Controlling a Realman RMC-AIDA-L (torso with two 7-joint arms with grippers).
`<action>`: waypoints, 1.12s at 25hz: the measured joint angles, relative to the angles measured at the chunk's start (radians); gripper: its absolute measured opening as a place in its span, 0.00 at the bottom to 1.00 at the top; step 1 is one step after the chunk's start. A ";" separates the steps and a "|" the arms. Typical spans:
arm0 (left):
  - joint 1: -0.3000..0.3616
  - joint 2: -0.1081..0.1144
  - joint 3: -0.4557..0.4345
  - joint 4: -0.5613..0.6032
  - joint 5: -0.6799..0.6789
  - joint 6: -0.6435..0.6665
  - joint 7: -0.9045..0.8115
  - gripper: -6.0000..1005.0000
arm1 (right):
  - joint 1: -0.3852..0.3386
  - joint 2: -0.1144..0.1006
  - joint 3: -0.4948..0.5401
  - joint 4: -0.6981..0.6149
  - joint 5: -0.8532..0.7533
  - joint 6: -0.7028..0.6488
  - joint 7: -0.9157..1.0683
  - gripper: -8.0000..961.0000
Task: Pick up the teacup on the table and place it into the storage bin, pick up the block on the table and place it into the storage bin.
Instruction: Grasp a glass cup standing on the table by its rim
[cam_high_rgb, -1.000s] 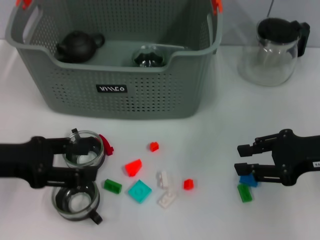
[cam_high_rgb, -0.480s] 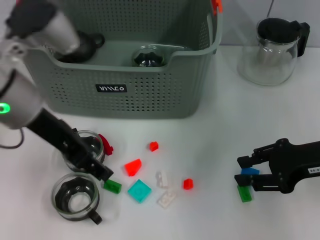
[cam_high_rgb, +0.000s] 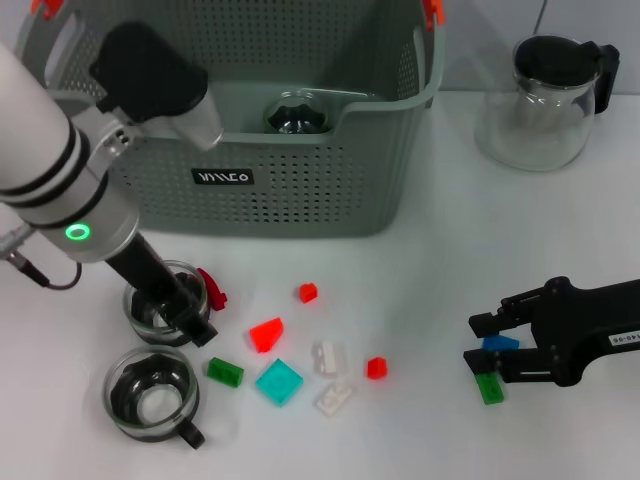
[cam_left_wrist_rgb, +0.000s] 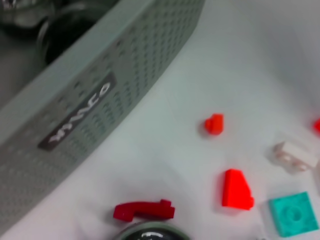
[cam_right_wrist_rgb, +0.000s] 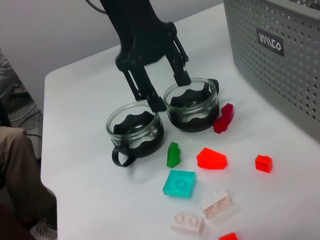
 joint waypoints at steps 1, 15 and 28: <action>-0.003 0.000 -0.001 -0.020 0.001 -0.011 -0.002 0.77 | 0.002 -0.001 0.001 0.005 0.000 0.000 0.000 0.49; -0.024 -0.004 0.027 -0.189 -0.003 -0.065 -0.008 0.72 | 0.008 -0.006 0.016 0.016 -0.004 -0.001 0.011 0.49; -0.036 -0.003 0.027 -0.213 0.005 -0.140 -0.037 0.68 | 0.012 -0.008 0.017 0.028 -0.006 0.001 0.012 0.49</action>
